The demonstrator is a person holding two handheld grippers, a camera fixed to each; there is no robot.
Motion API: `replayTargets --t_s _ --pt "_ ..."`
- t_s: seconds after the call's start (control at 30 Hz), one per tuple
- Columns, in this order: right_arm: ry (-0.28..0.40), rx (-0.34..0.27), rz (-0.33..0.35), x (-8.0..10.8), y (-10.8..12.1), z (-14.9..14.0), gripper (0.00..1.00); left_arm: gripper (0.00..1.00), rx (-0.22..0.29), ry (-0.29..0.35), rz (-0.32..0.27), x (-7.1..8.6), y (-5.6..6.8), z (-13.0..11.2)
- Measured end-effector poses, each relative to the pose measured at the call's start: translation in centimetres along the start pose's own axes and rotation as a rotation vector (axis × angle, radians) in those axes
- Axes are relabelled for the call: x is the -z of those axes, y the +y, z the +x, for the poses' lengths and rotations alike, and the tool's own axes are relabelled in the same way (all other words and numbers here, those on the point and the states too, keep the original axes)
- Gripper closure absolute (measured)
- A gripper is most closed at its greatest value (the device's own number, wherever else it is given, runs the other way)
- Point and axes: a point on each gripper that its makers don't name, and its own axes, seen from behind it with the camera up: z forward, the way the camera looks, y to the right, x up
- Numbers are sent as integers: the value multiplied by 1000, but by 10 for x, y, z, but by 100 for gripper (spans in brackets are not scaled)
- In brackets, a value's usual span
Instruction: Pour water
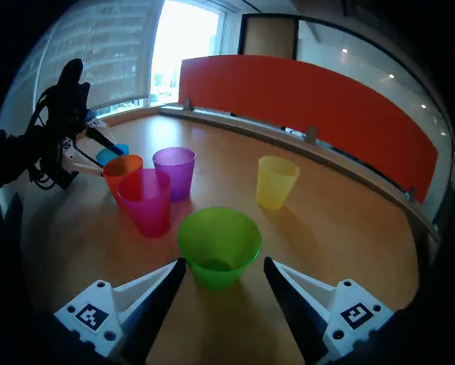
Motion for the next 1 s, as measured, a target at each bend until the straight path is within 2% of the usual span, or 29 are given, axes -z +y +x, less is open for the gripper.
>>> replayTargets --t_s 0.87,1.0 --pt "14 -20 8 -11 -4 10 0 15 22 40 30 18 -6 15" --pt "16 -41 16 -10 -6 11 5 15 25 45 32 20 -6 16"
